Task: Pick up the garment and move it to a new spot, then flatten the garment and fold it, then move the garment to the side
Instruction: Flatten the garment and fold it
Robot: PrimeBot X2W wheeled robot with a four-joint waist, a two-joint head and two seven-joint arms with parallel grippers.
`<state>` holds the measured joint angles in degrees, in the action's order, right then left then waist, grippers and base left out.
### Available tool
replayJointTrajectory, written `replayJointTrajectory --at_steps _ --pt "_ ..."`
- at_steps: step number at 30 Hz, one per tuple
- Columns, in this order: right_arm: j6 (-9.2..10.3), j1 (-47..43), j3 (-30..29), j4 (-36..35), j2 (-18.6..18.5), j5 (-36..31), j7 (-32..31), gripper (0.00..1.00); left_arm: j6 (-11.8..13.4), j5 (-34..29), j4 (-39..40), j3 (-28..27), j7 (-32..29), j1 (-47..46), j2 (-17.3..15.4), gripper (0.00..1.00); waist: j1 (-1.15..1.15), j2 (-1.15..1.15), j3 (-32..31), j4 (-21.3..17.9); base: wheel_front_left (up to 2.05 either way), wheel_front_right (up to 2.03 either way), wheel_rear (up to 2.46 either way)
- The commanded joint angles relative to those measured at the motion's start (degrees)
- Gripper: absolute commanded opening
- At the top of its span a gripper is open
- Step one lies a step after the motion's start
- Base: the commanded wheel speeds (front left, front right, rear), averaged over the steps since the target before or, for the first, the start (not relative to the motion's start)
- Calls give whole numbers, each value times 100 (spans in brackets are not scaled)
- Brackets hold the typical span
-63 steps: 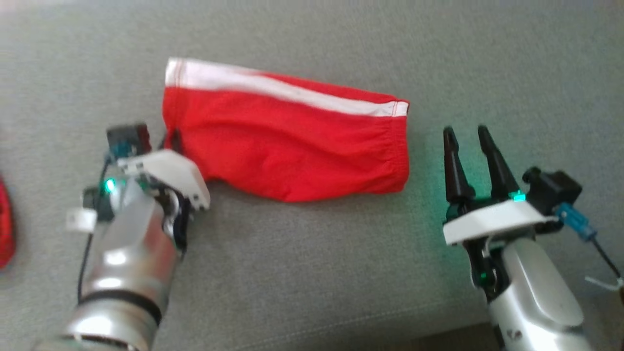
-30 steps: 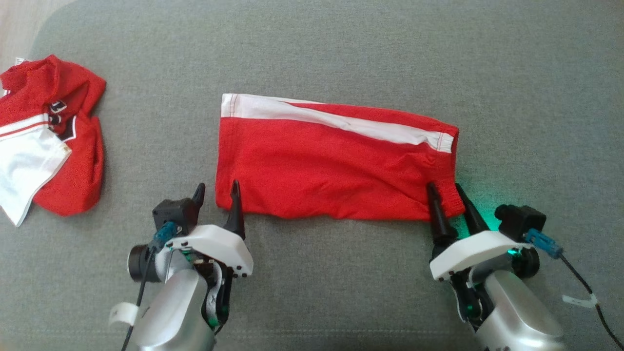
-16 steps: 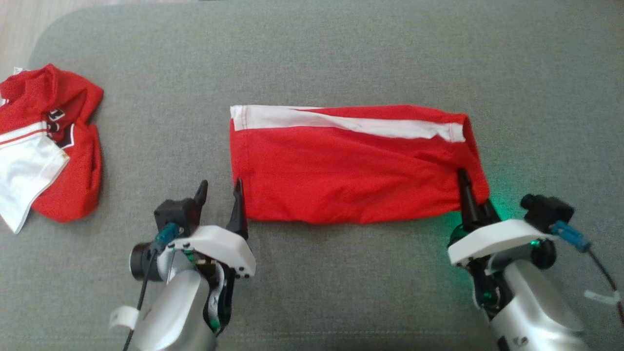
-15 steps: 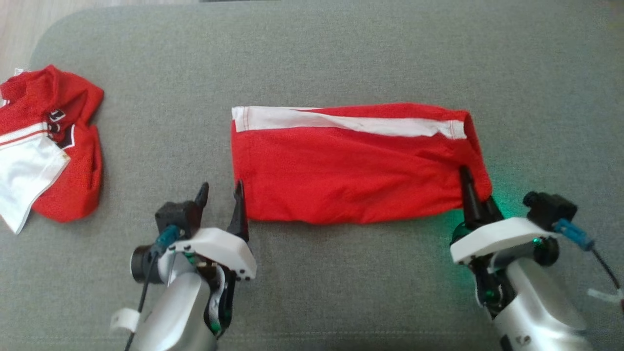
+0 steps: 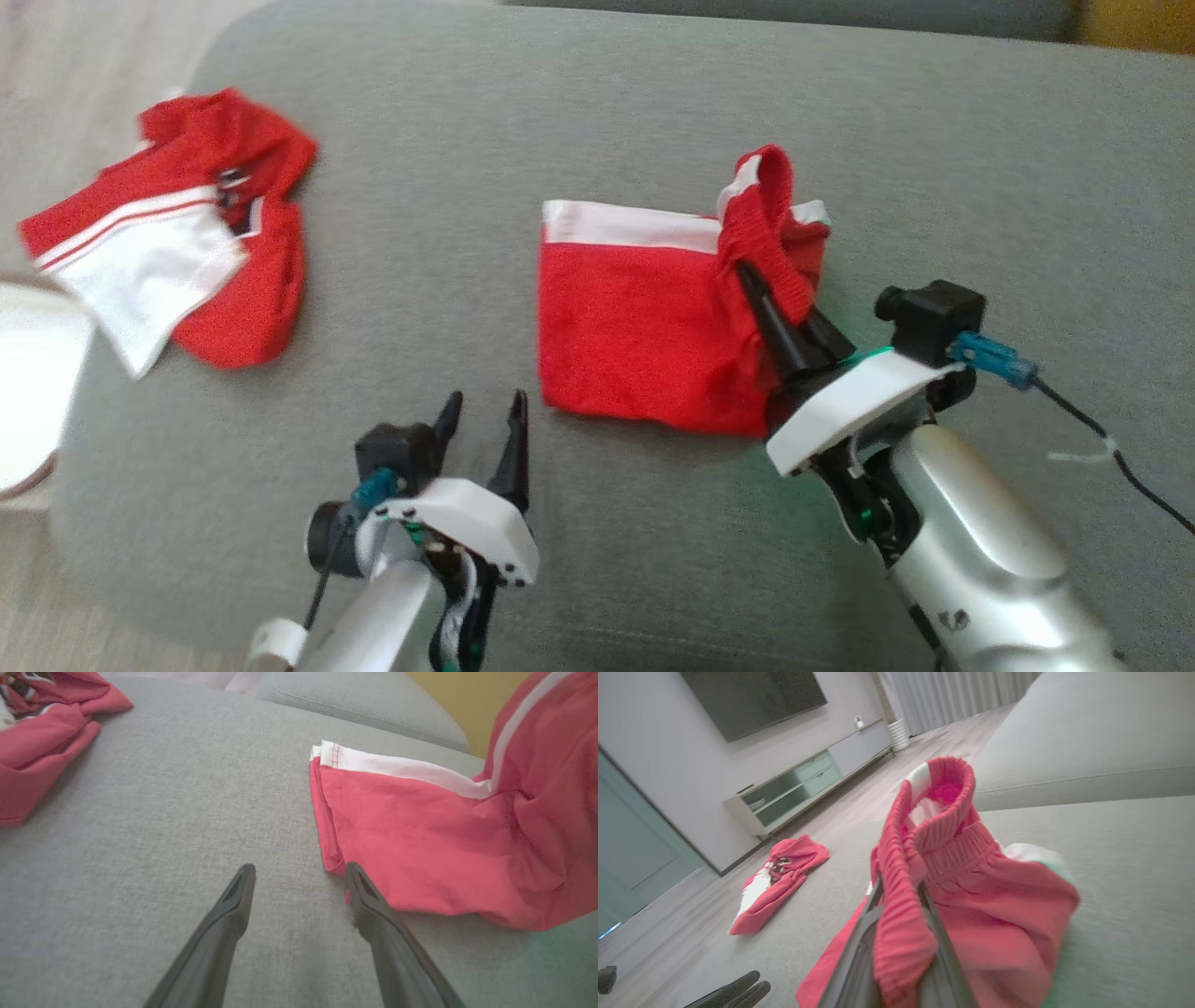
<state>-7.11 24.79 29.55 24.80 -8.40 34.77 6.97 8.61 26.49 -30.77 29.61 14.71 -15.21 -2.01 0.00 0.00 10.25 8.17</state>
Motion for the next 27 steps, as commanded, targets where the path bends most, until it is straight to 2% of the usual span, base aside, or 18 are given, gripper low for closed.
replayJointTrajectory --at_steps 1,5,6,7,8,9,13,19,23,27 --pt "-37 217 152 -60 99 -143 -59 0 51 66 207 -14 29 31 -87 100 0 0 -23 498 0 0 0" --pt "-37 330 179 317 243 -329 -52 0 90 127 275 225 29 56 -87 100 0 0 10 944 0 0 0" --pt "-37 347 164 428 285 -342 -16 8 90 118 280 283 29 56 -87 100 0 0 10 1031 0 0 0" --pt "-37 375 169 521 329 -349 34 45 101 114 290 321 29 60 -87 100 0 0 20 1095 0 0 0" --pt "-37 402 192 591 374 -319 93 95 113 117 302 348 29 64 -87 100 0 0 31 1144 0 0 0" --pt "-37 430 214 665 411 -286 150 100 127 121 323 366 29 69 -87 100 0 0 38 1178 0 0 0" --pt "-37 528 353 793 498 -71 466 100 186 110 393 374 29 88 -87 100 0 0 47 1164 0 0 0" --pt "-37 528 179 885 480 -48 738 100 224 -42 503 257 29 59 -87 100 0 0 6 844 0 0 0" --pt "-37 382 -460 972 360 -353 796 100 273 -273 652 98 29 39 -87 100 0 0 -53 510 0 0 0" --pt "-37 17 -1330 722 352 -942 800 100 343 -588 802 -102 29 68 -87 100 0 0 -121 179 0 0 0"
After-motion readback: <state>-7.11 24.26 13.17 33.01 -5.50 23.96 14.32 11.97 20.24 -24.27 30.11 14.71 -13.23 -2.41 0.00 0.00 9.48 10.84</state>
